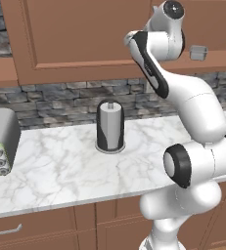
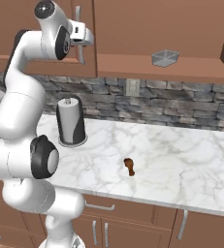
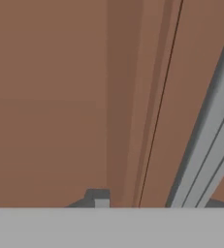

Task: Retrieve the tupperware from the cabinet, then place the raw meat into the tupperware to avoid contamination.

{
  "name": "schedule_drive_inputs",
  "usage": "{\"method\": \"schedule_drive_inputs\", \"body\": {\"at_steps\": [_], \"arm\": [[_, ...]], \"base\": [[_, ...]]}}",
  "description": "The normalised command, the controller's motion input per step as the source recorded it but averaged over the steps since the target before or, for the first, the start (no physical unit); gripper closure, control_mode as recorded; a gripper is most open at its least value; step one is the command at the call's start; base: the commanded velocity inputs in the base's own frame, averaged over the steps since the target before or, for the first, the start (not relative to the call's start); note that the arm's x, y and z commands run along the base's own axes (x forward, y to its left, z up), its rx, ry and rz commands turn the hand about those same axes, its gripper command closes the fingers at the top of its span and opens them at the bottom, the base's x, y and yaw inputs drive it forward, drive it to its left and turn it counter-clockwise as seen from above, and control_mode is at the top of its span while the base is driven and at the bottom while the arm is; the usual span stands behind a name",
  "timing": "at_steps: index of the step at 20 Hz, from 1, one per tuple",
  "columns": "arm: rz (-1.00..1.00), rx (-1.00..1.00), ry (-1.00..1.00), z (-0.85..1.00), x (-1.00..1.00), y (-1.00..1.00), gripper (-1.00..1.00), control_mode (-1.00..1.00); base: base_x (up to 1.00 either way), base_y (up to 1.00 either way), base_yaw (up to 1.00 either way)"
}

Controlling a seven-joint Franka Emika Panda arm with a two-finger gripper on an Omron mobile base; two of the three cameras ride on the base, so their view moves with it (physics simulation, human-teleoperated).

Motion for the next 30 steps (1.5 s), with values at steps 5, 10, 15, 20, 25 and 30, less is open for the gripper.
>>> {"method": "schedule_drive_inputs", "body": {"at_steps": [5, 10, 15, 20, 25, 30], "arm": [[0.00, 0.04, 0.04, -0.18, -0.11, 0.60, 1.00, -1.00], [0.00, 0.01, 0.00, -0.10, -0.35, 0.57, 1.00, -1.00], [0.00, 0.00, -0.04, -0.05, -0.38, 0.59, 1.00, -1.00], [0.00, 0.00, -0.07, -0.03, -0.37, 0.58, 1.00, -1.00], [-0.02, 0.00, -0.09, -0.08, -0.40, 0.53, 1.00, -1.00], [-0.02, 0.00, -0.08, -0.13, -0.44, 0.52, 1.00, -1.00]], "base": [[0.00, 0.00, 0.00], [0.00, 0.00, 0.00], [0.00, 0.00, 0.00], [0.00, 0.00, 0.00], [0.00, 0.00, 0.00], [0.00, 0.00, 0.00]]}}
